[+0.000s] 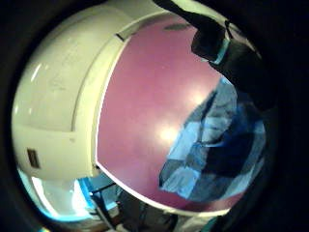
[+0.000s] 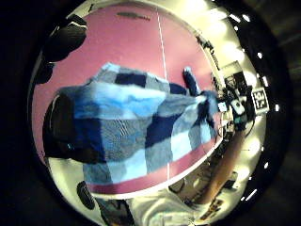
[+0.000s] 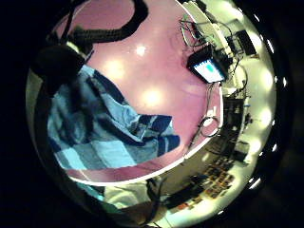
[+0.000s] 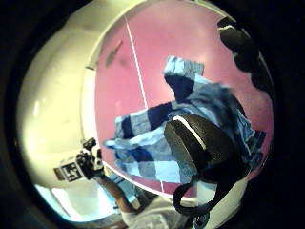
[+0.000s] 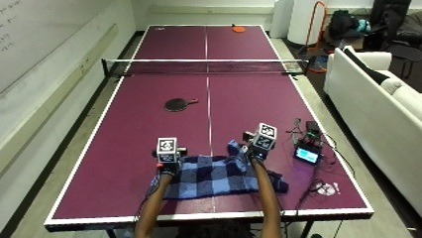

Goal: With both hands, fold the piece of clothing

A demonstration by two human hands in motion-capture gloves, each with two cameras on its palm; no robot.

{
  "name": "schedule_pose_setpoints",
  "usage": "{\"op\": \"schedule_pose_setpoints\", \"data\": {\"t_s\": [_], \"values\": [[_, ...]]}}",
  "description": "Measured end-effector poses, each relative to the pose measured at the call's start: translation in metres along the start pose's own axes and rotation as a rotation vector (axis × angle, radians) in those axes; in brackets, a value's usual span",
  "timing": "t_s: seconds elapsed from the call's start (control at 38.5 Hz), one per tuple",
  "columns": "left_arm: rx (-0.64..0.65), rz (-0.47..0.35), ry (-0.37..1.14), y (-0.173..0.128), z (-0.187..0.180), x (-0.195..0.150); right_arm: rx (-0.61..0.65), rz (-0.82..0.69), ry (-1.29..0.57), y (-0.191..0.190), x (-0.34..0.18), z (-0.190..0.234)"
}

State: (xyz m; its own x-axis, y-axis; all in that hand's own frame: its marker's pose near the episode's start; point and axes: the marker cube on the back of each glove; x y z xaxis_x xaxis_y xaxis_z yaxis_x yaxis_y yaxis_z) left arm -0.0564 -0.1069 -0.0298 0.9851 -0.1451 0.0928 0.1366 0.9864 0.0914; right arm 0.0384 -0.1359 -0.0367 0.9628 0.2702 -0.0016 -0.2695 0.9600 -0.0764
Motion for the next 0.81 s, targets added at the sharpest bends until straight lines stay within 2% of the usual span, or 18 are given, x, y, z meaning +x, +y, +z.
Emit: {"op": "schedule_pose_setpoints", "data": {"t_s": [0.05,0.1,0.16,0.31,0.39,0.44,0.52,0.6,0.73,0.81], "values": [[0.051,-0.004,-0.017,-0.002,-0.002,0.003,0.065,0.019,-0.118,-0.009,0.013,-0.007],[0.016,0.016,-0.016,0.009,0.0,0.009,0.101,0.041,-0.2,-0.011,0.026,-0.009],[-0.034,0.055,-0.025,0.023,0.005,0.014,0.071,0.087,-0.222,0.002,0.041,-0.004],[-0.171,0.194,-0.122,0.068,0.031,0.021,-0.129,0.215,-0.112,0.064,0.084,0.024],[-0.214,0.211,-0.218,0.083,0.047,0.01,-0.2,0.282,-0.02,0.086,0.105,0.043],[-0.249,0.212,-0.21,0.088,0.056,0.005,-0.197,0.307,-0.004,0.091,0.113,0.052],[-0.37,0.226,-0.105,0.099,0.068,0.003,-0.189,0.312,-0.007,0.094,0.122,0.062],[-0.406,0.226,-0.001,0.097,0.077,0.004,-0.155,0.291,0.023,0.092,0.13,0.074],[-0.354,0.196,-0.028,0.084,0.083,0.01,0.075,0.256,0.136,0.075,0.146,0.08],[-0.368,0.211,-0.031,0.083,0.084,0.02,0.125,0.269,0.143,0.071,0.153,0.074]]}}
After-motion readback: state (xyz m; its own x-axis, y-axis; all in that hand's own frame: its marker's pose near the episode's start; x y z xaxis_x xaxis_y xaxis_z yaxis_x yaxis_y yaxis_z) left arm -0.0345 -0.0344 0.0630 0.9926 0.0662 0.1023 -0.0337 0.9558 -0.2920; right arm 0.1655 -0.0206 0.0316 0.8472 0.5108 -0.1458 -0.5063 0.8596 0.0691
